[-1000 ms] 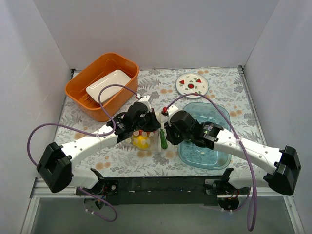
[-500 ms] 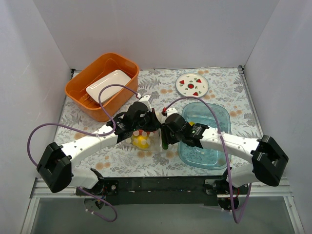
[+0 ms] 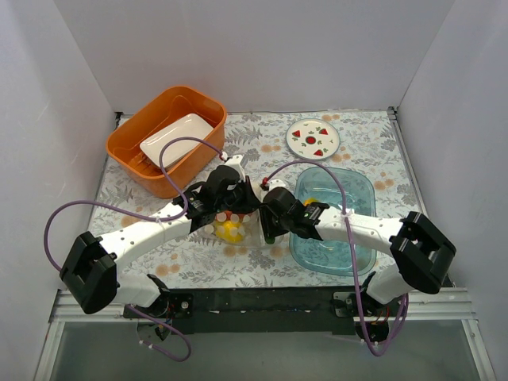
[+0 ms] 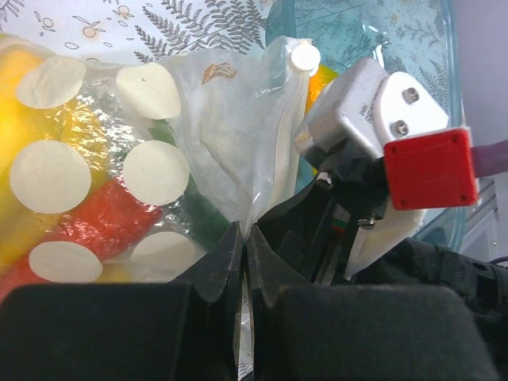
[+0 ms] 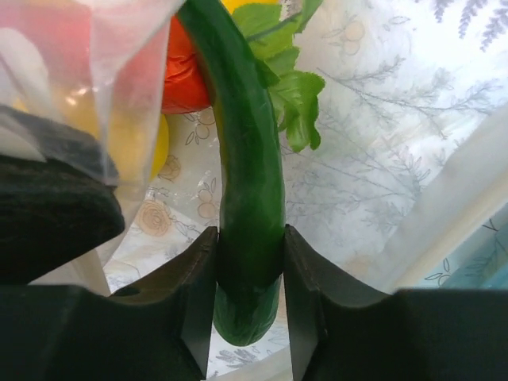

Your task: Open the zip-top bag and remove the fake food

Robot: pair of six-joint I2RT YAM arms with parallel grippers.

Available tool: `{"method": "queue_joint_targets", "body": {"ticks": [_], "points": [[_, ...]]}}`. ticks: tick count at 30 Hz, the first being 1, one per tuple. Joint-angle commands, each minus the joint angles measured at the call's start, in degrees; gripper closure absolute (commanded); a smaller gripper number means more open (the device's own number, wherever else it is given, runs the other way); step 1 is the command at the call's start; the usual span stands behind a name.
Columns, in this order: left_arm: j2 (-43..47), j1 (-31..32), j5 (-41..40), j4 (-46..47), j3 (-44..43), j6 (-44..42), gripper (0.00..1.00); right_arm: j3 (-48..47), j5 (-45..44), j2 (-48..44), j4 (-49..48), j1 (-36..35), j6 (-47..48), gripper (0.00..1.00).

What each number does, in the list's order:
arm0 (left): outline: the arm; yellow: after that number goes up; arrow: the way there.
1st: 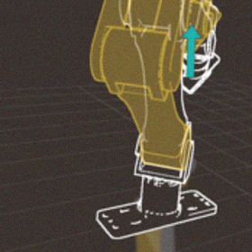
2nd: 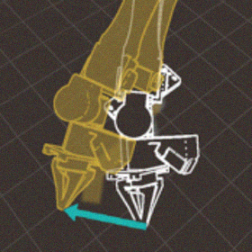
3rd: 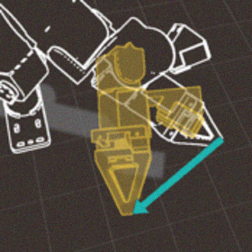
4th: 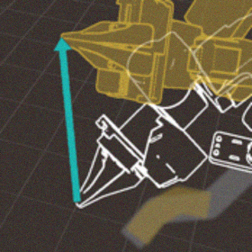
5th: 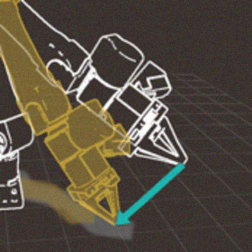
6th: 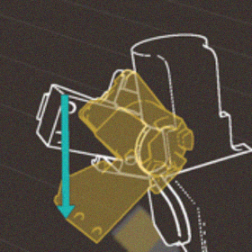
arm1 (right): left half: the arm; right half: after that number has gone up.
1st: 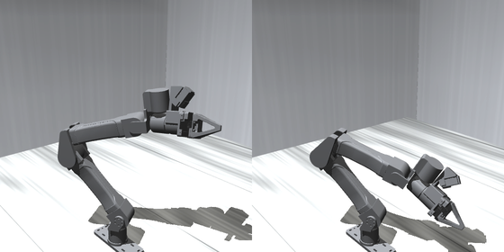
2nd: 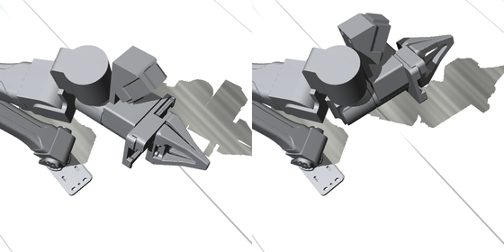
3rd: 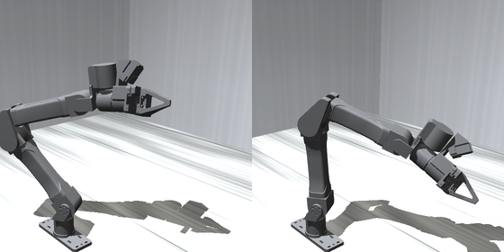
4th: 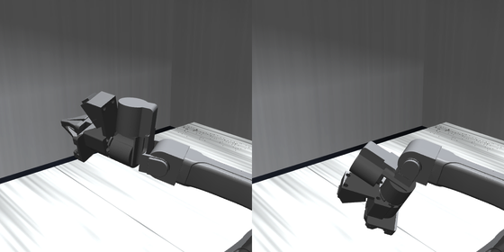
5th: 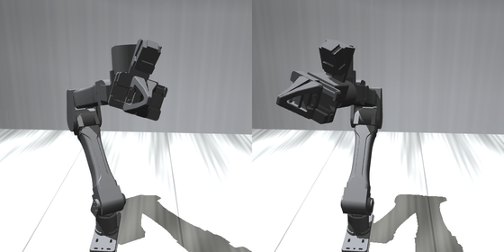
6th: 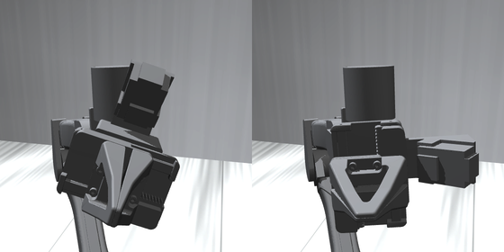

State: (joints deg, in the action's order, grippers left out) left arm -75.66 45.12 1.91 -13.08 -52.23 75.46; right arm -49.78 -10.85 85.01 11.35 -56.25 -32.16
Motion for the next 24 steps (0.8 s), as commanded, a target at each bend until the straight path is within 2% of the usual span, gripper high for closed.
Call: {"method": "queue_joint_targets", "body": {"ticks": [1,5,12,24], "points": [[1.04,0.49,0.72,2.62,-0.77,0.13,1.0,0.47,1.54,-1.16,-2.57,-0.18,-0.45,0.7],[1.04,0.4,0.64,3.06,0.28,0.21,1.0,-0.75,1.54,-4.15,-0.64,-0.26,-0.01,0.82],[2.27,0.49,-0.33,3.59,2.39,0.21,1.0,-5.32,-1.98,-6.79,5.52,-0.26,2.72,0.83],[2.89,0.4,-2.86,3.85,2.22,0.47,1.0,-11.3,-2.07,-6.7,15.36,-0.26,4.48,0.86]]}}
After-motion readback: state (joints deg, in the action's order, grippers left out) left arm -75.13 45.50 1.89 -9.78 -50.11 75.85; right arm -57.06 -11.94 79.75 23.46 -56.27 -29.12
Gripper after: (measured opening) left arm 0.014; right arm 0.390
